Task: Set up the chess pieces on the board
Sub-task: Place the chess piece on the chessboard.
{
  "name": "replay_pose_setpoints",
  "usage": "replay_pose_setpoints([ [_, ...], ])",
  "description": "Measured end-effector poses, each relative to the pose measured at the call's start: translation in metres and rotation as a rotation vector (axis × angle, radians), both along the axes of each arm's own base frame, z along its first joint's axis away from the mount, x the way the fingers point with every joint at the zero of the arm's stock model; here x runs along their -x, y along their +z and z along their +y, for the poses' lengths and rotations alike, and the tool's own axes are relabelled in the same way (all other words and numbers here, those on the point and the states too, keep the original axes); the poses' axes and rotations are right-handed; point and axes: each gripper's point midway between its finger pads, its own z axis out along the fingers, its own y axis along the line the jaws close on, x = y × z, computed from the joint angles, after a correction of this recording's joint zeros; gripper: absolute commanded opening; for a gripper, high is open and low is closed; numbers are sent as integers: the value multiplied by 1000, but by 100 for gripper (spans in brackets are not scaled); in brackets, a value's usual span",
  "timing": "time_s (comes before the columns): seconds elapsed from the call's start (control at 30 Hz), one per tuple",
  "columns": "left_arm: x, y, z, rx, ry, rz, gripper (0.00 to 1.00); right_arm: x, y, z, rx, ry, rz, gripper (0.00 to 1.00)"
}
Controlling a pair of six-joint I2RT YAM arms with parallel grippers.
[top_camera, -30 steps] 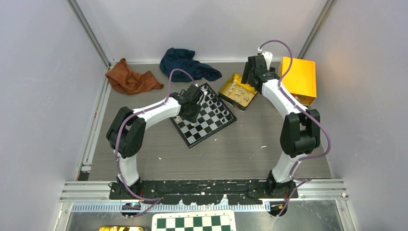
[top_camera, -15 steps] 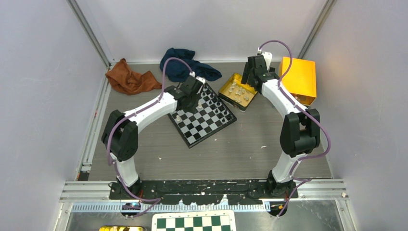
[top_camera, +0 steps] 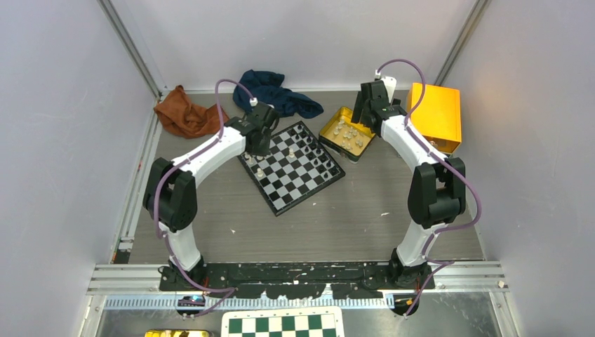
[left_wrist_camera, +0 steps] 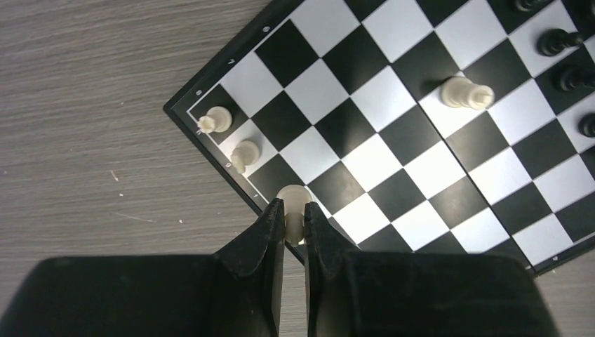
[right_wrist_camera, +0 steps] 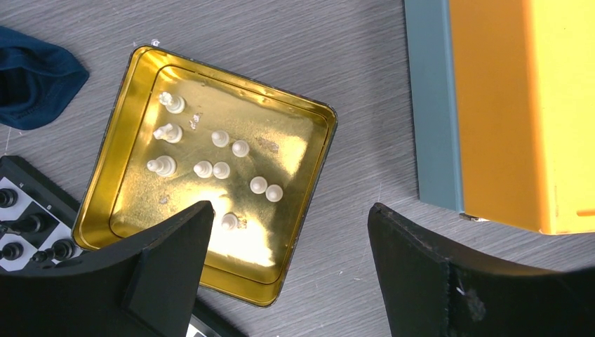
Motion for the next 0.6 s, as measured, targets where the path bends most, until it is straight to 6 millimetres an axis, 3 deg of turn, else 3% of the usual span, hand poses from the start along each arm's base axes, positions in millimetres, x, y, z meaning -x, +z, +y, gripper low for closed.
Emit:
replay_pose_setpoints([
  [0.6,9,-22,24,1,116,56,0,0,1,0,-1,1,-1,86],
])
